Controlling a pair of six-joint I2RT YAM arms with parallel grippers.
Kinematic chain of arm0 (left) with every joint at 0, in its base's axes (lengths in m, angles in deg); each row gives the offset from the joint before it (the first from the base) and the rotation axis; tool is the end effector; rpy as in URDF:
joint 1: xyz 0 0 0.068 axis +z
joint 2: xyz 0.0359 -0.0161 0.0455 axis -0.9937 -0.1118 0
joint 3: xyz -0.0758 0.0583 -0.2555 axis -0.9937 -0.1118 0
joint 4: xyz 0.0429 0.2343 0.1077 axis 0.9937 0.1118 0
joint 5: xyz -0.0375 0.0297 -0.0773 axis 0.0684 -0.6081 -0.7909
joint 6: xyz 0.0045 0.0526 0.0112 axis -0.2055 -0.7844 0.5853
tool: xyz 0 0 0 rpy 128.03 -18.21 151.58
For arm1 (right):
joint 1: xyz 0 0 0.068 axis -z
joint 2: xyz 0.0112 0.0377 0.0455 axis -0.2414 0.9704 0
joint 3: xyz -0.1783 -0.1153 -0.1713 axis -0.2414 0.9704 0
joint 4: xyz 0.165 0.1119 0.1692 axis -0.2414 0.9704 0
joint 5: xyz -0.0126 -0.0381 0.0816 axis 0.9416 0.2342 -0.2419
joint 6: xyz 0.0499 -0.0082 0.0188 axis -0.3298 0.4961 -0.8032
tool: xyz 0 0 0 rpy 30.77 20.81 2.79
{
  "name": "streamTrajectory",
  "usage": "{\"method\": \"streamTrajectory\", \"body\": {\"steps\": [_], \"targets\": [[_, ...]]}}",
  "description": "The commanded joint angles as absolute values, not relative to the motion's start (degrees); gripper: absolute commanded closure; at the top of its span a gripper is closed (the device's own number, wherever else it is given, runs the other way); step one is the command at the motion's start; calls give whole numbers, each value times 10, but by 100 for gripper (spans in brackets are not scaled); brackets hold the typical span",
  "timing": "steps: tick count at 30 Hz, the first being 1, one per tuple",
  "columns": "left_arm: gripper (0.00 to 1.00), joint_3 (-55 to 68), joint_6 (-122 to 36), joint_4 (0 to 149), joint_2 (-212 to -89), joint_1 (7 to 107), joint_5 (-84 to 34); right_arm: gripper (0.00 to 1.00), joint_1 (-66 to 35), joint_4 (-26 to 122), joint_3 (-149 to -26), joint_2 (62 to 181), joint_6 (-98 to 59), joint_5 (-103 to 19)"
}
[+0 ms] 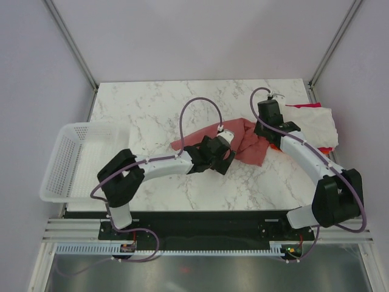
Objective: Fold and stack the t-shirts
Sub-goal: Flatten the tshirt out
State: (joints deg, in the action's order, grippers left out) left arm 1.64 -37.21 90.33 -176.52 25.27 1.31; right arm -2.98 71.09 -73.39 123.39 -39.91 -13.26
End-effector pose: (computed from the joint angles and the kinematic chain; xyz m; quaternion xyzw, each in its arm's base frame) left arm 0.2092 -0.3178 0.2062 0.2676 0.8822 -0.1027 0.3735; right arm 0.3033 0.0790 0.2649 0.1506 0.8990 -0.0137 0.4110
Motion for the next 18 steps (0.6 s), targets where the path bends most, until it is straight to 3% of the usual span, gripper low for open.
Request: {"method": "streamTrajectory", "body": {"steps": [1, 3, 5, 6, 8, 9, 12, 18], "targets": [[1, 80, -401, 979, -1820, 253, 40, 100, -19, 728, -734, 1180, -405, -164], [3, 97, -403, 985, -1852, 256, 29, 100, -9, 730, -734, 1166, -406, -176], [12, 126, -402, 1003, -1882, 265, 21, 100, 3, 733, -734, 1148, -407, -184], [29, 137, -395, 1018, -1891, 273, 17, 100, 8, 736, -734, 1138, -408, -192], [51, 153, -375, 1034, -1896, 306, -2, 100, 16, 738, -737, 1129, -406, -202], [72, 150, -368, 1037, -1881, 317, -29, 100, 16, 741, -740, 1124, -405, -205], [98, 108, -351, 1027, -1805, 341, -25, 100, 16, 767, -762, 1111, -393, -219], [98, 35, -327, 1044, -1597, 342, -69, 100, 17, 821, -847, 1064, -369, -275]]}}
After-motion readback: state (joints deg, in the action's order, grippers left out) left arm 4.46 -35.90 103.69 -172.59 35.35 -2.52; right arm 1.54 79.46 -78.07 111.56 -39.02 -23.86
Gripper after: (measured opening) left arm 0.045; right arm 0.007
